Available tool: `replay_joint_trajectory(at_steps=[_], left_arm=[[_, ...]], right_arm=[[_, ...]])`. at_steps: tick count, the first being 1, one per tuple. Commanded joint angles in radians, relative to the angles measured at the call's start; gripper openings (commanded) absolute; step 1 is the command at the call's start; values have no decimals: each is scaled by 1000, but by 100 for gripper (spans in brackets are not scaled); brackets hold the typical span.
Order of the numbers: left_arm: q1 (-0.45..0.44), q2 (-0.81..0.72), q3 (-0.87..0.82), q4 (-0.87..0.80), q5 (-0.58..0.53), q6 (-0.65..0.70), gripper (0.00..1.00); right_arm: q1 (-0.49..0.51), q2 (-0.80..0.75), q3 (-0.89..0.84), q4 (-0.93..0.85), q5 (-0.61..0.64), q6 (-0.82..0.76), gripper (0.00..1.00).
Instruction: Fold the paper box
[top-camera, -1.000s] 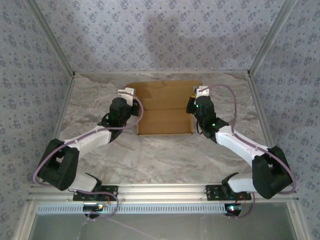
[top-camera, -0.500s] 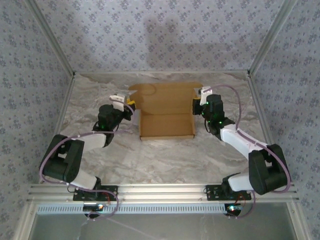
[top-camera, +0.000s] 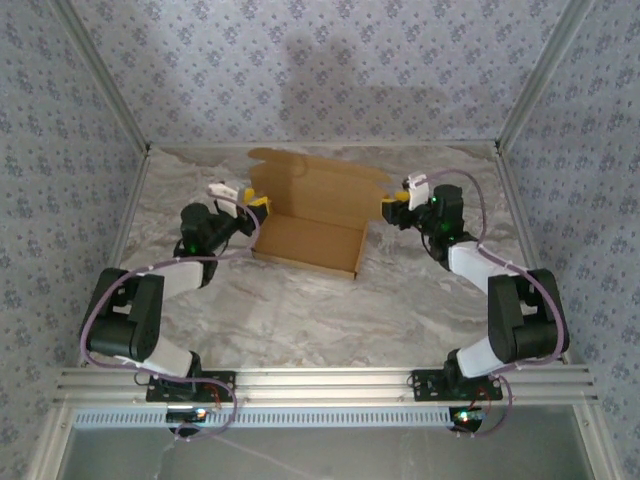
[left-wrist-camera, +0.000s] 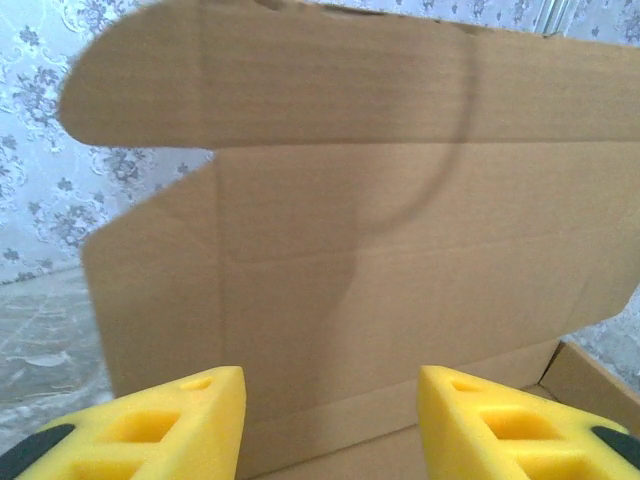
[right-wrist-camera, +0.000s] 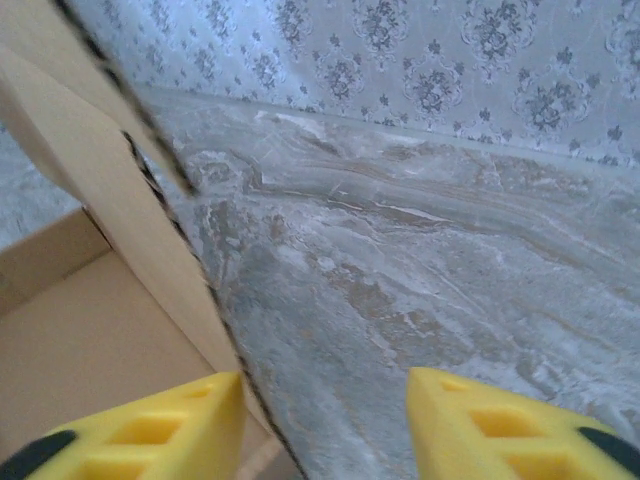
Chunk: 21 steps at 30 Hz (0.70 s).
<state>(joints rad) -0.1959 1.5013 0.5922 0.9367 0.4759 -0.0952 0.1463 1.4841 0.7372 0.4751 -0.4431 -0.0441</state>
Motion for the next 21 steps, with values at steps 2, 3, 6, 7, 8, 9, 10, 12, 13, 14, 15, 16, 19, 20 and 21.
replay_joint_trajectory(at_steps=[2,3,6,7,8,9,10,12,13,14,15,16,19,20,21], left_arm=[[31,-38,99,-126,128,114,49],[41,-36,110,-145,135,126,50],[84,-11,129,-138,175,110,50],[98,-1,124,-119,182,98,50],[107,5,119,-104,184,93,50],[117,10,117,-94,185,91,50],[124,15,116,-86,184,92,50],[137,30,122,-78,182,91,50],[149,40,129,-68,181,77,50],[160,56,136,-55,190,52,51],[174,76,152,-42,217,25,51],[186,95,169,-34,235,6,51],[205,133,200,-29,223,-13,52],[210,144,213,-34,219,-16,52],[213,157,227,-40,216,-20,52]], right_arm=[[-11,17,-32,95,-159,-107,56],[-13,29,-38,126,-185,-114,56],[-12,76,-39,178,-254,-164,56],[-9,91,-33,178,-267,-186,57],[-7,105,-27,178,-267,-203,56],[-5,118,-21,183,-253,-217,57],[-7,131,-20,199,-241,-223,56],[-11,150,-18,232,-234,-224,55],[-11,159,-13,241,-248,-227,53],[-11,167,-5,234,-257,-234,51],[-10,171,5,220,-269,-243,49],[-8,178,16,213,-293,-251,46],[1,190,38,190,-310,-266,33],[1,196,43,188,-312,-269,28],[4,201,49,186,-313,-268,21]])
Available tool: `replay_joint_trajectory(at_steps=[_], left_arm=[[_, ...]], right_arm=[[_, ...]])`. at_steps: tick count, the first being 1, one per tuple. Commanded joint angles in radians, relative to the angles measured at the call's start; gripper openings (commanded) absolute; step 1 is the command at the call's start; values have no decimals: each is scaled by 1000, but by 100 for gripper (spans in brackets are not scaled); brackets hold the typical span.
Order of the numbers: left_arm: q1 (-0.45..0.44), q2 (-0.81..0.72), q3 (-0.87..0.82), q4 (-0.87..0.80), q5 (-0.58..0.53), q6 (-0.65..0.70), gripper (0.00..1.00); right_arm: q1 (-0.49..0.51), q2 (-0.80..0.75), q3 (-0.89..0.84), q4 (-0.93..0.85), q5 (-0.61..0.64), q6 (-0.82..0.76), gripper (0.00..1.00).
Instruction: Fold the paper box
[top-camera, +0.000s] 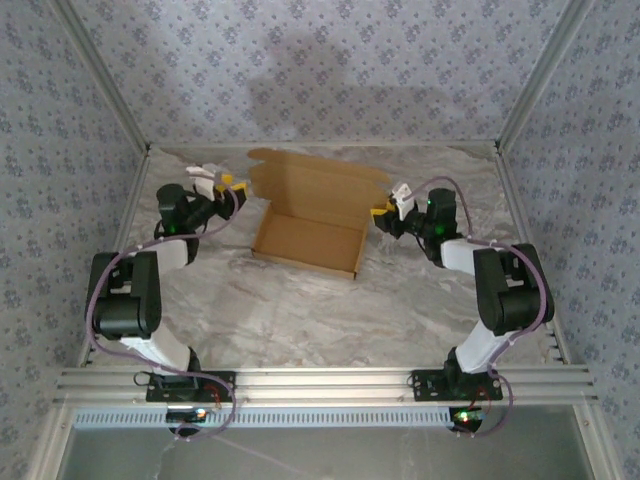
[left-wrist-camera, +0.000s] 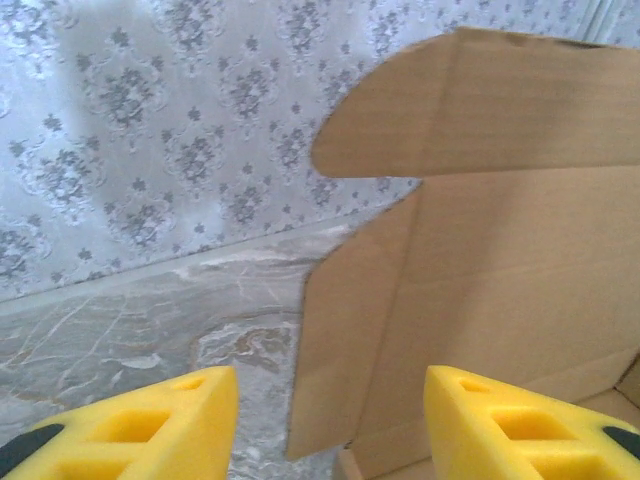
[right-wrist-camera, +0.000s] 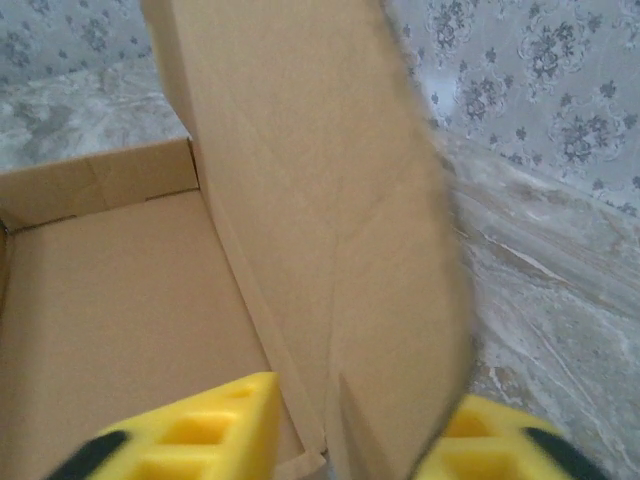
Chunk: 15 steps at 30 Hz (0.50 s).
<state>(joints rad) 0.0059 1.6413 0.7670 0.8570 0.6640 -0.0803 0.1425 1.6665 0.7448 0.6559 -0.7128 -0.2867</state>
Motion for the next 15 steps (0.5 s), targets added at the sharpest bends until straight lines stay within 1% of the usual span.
replay_joint_trajectory(at_steps=[1,3,4,11,14,15], left_arm=[[15,27,63,40,26,-30,52],[15,38,77,32,24,-12,52],[16,40,87,17,24,1,51],[35,34,135,-87,59,74,52],[49,29,173,-211,104,151,52],[51,25,185,-264,135,198,52]], right_arm=[[10,26,51,0,-51,-29,14],[11,33,66,-19,-67,-41,2],[10,37,74,-28,-74,-46,0],[-23,23,83,-95,-156,-81,0],[-41,4,88,-143,-213,-105,0],[-47,-4,93,-173,-228,-128,0]])
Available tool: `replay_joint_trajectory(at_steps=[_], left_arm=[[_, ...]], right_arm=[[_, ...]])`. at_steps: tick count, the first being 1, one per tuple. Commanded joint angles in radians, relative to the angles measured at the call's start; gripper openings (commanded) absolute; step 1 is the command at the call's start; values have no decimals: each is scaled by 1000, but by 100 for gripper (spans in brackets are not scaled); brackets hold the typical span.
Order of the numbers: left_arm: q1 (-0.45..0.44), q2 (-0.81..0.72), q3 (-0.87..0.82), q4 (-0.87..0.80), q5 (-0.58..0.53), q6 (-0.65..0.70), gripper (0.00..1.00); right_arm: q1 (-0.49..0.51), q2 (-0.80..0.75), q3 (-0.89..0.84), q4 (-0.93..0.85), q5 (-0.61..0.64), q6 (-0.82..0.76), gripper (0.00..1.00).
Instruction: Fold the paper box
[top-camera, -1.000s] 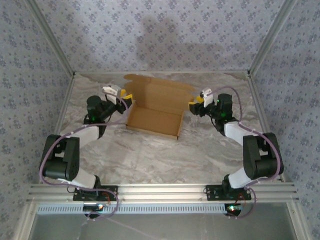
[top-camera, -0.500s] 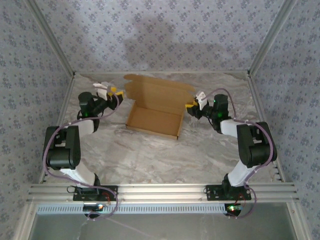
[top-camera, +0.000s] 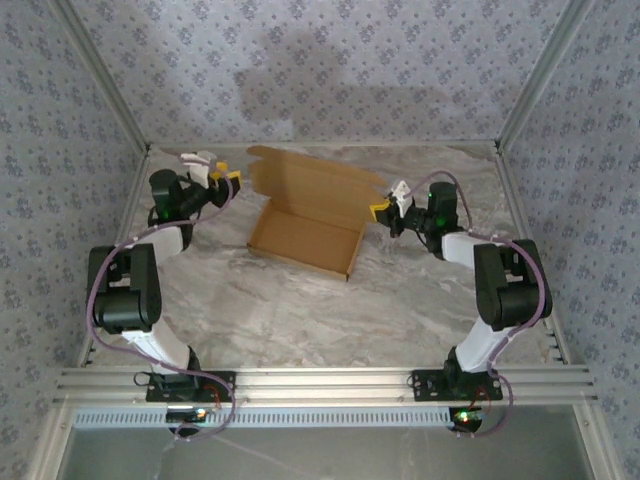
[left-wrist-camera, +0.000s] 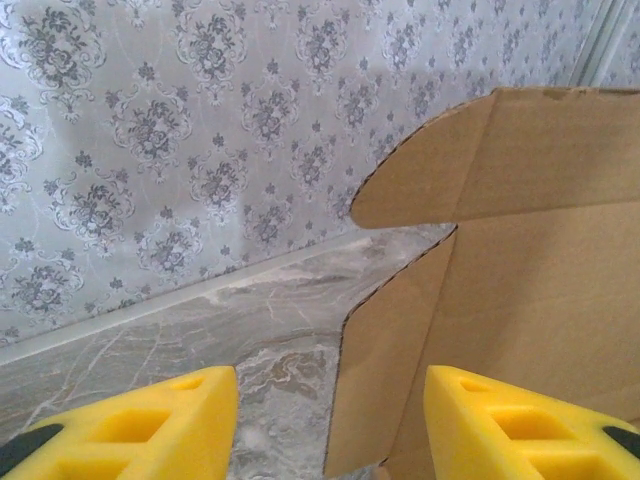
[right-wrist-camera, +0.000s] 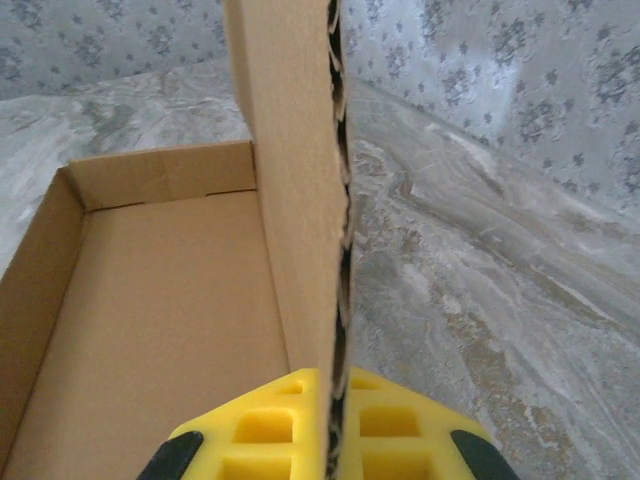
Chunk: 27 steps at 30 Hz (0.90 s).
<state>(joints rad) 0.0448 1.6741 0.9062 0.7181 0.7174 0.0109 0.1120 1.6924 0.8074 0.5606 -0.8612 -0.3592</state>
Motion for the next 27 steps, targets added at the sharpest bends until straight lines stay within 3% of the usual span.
replay_joint_trajectory(at_steps=[1,4,10,18,22,27], left_arm=[[12,-12,62,-199,105,163,52],[14,-9,101,-351,190,313,52],[8,55,174,-432,258,376,53],[-18,124,287,-778,401,638,53],[-45,125,260,-837,447,713,44],[-66,126,249,-879,432,768,18]], right_arm=[[-25,-35,37,-110,-96,-77,0],[-45,-39,72,-218,-157,-151,0],[-73,-53,128,-415,-260,-307,0],[-77,-41,144,-473,-264,-356,0],[-80,-26,144,-453,-237,-330,0],[-77,-26,119,-380,-183,-264,0]])
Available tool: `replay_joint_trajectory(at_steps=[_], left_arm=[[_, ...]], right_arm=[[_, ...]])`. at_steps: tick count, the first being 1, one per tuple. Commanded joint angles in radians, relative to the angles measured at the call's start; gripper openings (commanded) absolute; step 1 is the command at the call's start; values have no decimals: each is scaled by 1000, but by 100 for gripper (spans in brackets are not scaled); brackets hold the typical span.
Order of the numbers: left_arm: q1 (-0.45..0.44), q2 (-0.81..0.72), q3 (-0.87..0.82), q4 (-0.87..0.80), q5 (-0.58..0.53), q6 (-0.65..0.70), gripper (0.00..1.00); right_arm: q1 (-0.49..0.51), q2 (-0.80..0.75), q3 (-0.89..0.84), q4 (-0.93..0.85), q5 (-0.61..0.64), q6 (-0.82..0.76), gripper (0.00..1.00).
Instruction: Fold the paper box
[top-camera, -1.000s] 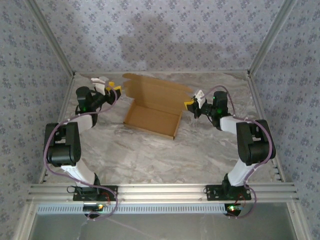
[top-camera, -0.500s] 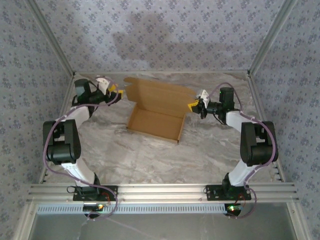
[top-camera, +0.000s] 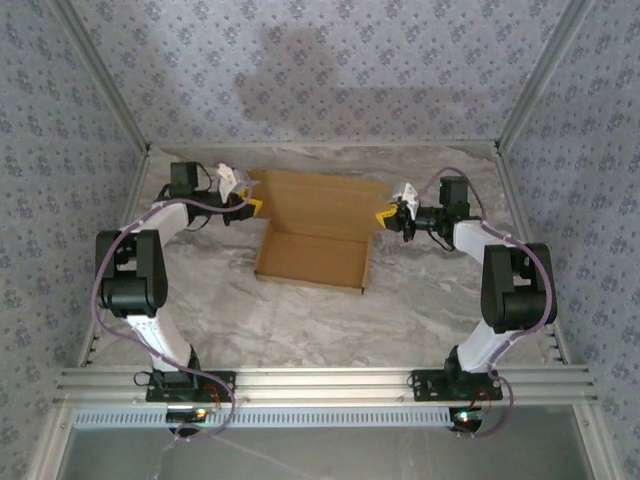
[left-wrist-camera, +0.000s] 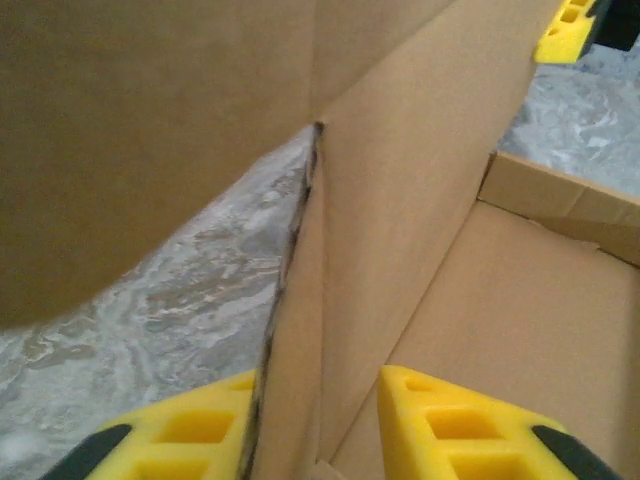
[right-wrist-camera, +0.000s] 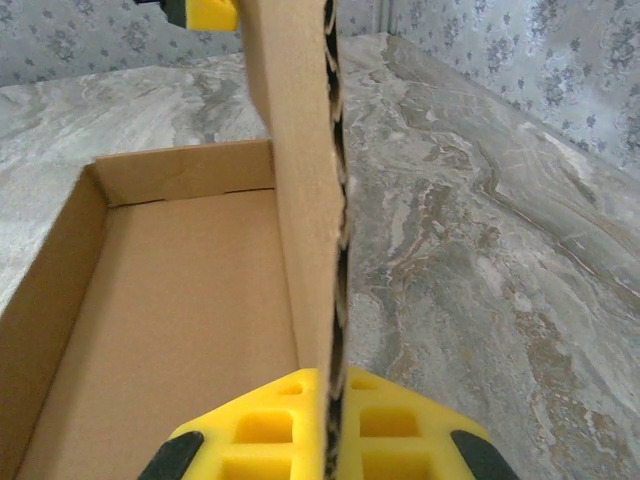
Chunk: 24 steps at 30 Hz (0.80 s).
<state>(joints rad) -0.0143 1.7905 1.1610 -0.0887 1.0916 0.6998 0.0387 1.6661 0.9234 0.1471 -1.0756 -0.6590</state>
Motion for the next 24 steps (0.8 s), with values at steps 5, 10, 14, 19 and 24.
replay_joint_trajectory(at_steps=[5,10,14,19,24], left_arm=[[-18,-31,-52,105,-10,-97,0],[-92,-71,-87,266,-274,-324,0],[-147,-97,-113,343,-523,-507,0],[-189,-117,-163,443,-751,-751,0],[-264,-125,-162,429,-997,-913,0]], right_arm=[[42,-6,-26,178,218,216,0],[152,1,-18,202,471,361,0],[212,-2,-31,245,698,503,0],[276,-24,-94,396,926,661,0],[374,-11,-56,419,1169,717,0]])
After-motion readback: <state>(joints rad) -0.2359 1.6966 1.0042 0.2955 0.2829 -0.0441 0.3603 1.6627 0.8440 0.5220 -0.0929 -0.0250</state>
